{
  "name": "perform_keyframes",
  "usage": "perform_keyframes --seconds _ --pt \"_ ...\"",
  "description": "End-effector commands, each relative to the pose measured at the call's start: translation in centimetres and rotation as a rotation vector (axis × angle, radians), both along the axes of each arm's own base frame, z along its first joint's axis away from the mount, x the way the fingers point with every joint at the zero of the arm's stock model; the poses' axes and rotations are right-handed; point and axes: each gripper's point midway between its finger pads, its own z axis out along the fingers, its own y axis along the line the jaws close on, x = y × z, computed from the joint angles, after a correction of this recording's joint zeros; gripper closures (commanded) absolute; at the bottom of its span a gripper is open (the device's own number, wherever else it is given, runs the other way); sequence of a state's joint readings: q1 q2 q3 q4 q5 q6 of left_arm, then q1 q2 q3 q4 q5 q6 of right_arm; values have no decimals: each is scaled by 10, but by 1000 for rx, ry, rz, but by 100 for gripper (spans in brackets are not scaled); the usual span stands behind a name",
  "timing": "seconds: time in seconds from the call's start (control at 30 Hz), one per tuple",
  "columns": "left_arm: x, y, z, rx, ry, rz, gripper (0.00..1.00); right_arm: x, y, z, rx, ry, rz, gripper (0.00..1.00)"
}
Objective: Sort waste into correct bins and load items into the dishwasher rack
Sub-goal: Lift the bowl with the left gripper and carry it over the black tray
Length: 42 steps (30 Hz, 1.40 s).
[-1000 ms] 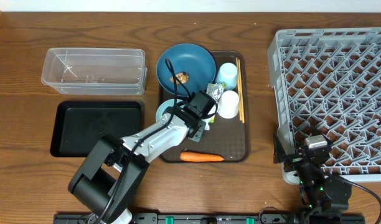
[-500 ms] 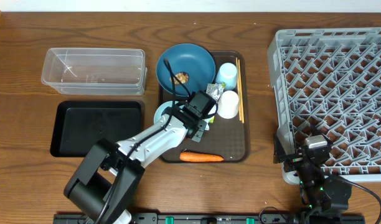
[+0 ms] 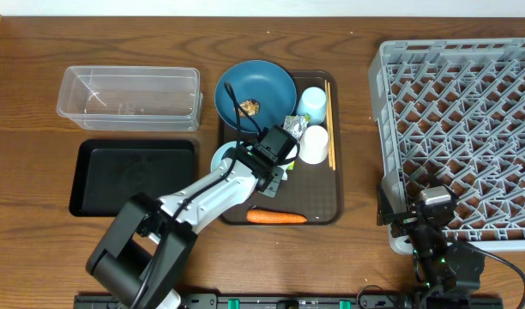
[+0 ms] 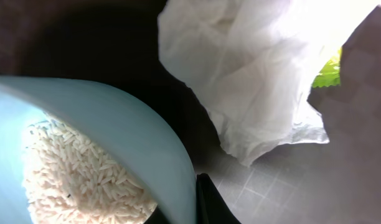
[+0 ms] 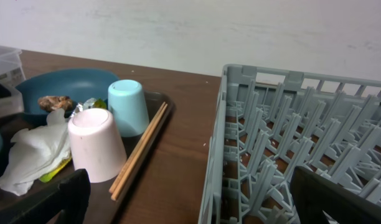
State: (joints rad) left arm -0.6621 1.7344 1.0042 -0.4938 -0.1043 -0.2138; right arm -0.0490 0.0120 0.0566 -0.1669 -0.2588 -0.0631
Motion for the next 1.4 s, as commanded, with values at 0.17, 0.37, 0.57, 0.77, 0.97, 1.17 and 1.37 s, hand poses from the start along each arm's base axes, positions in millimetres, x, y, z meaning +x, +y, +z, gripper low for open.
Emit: perform_keyframes --seconds 0.17,0.37,0.57,0.77,0.97,1.17,1.37 --pt "4 1 32 -55 -74 26 94 0 0 -1 -12 -2 2 1" --pt "1 3 49 -81 -98 44 94 0 0 -1 -12 -2 2 1" --pt "2 3 82 -147 -169 64 94 0 0 -1 -12 -2 2 1" --pt "1 24 104 -169 -198 125 94 0 0 -1 -12 -2 2 1" --pt "6 61 100 -131 -166 226 94 0 0 -1 -12 -2 2 1" --pt "18 88 99 -178 -144 330 94 0 0 -1 -12 -2 2 1" --pt "29 122 99 -274 -111 456 94 0 0 -1 -12 -2 1 1"
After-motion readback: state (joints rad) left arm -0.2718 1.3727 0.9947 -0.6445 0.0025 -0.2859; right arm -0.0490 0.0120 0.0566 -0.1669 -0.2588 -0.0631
